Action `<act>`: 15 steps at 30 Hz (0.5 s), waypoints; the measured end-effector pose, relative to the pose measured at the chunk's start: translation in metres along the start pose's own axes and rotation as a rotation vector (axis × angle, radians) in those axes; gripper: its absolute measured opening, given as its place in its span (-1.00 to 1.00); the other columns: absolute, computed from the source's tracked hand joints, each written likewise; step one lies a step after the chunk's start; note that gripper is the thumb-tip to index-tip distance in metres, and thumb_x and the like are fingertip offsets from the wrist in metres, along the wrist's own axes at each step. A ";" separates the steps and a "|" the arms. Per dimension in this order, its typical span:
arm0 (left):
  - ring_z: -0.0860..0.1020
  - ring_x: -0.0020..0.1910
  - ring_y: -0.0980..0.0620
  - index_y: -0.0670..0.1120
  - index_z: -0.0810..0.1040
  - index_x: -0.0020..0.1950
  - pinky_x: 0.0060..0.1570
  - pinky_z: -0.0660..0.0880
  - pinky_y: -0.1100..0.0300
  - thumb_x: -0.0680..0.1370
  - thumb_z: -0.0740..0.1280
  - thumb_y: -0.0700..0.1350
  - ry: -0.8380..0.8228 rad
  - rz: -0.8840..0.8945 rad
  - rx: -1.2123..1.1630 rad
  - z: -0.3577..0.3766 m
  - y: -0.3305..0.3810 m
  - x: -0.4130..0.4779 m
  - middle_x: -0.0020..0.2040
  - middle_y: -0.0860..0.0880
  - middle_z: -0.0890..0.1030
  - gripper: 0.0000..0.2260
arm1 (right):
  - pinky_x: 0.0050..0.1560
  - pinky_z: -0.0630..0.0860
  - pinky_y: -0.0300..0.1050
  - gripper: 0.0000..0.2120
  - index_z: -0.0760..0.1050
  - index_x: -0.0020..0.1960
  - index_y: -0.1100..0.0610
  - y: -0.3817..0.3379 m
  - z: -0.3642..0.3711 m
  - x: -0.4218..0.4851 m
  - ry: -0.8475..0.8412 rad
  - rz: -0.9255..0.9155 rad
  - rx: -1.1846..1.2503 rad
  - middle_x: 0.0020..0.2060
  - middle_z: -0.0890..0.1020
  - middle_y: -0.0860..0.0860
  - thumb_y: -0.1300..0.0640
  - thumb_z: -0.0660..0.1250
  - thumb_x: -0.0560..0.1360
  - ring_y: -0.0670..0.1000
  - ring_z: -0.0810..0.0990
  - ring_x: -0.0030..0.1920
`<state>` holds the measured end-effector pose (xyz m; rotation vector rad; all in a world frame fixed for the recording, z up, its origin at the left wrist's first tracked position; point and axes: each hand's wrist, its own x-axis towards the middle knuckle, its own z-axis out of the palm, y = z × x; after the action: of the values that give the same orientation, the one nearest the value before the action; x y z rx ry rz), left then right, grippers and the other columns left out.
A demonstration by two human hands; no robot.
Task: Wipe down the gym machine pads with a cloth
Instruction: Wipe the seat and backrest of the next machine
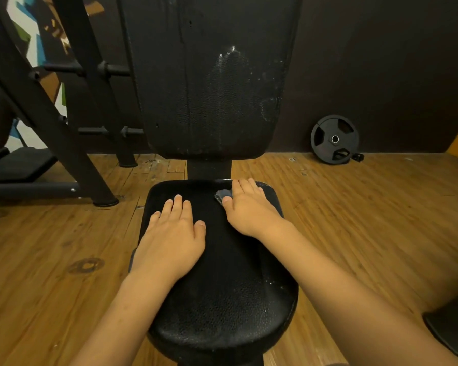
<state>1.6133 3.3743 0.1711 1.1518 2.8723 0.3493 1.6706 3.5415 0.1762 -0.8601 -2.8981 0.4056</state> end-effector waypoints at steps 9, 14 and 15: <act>-0.08 0.65 -0.02 -0.07 -0.06 0.67 0.59 -0.06 0.02 0.73 -0.05 0.11 -0.002 0.002 -0.001 -0.001 0.000 0.000 0.68 -0.07 -0.08 -0.45 | 0.59 0.12 0.12 -0.47 0.20 0.60 0.25 -0.011 -0.017 0.041 0.018 0.123 -0.055 0.56 0.27 0.21 -0.04 0.03 0.74 0.22 0.13 0.60; -0.07 0.65 -0.02 -0.07 -0.05 0.67 0.59 -0.05 0.02 0.72 -0.05 0.11 0.005 -0.012 0.003 0.003 -0.002 0.003 0.68 -0.07 -0.07 -0.45 | 0.62 -0.03 0.14 -0.46 0.13 0.63 0.19 -0.004 0.001 0.004 0.018 0.011 -0.026 0.62 0.17 0.12 -0.03 0.03 0.73 0.15 -0.03 0.64; -0.07 0.65 -0.03 -0.07 -0.04 0.67 0.59 -0.05 0.01 0.72 -0.05 0.11 0.005 -0.014 0.006 0.004 -0.001 0.003 0.68 -0.07 -0.06 -0.45 | 0.62 -0.02 0.14 -0.47 0.15 0.62 0.19 -0.002 0.001 0.003 0.014 0.004 -0.019 0.61 0.18 0.12 -0.03 0.04 0.73 0.15 -0.01 0.64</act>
<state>1.6102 3.3764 0.1672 1.1324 2.8866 0.3443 1.6670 3.5408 0.1760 -0.8685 -2.8924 0.3716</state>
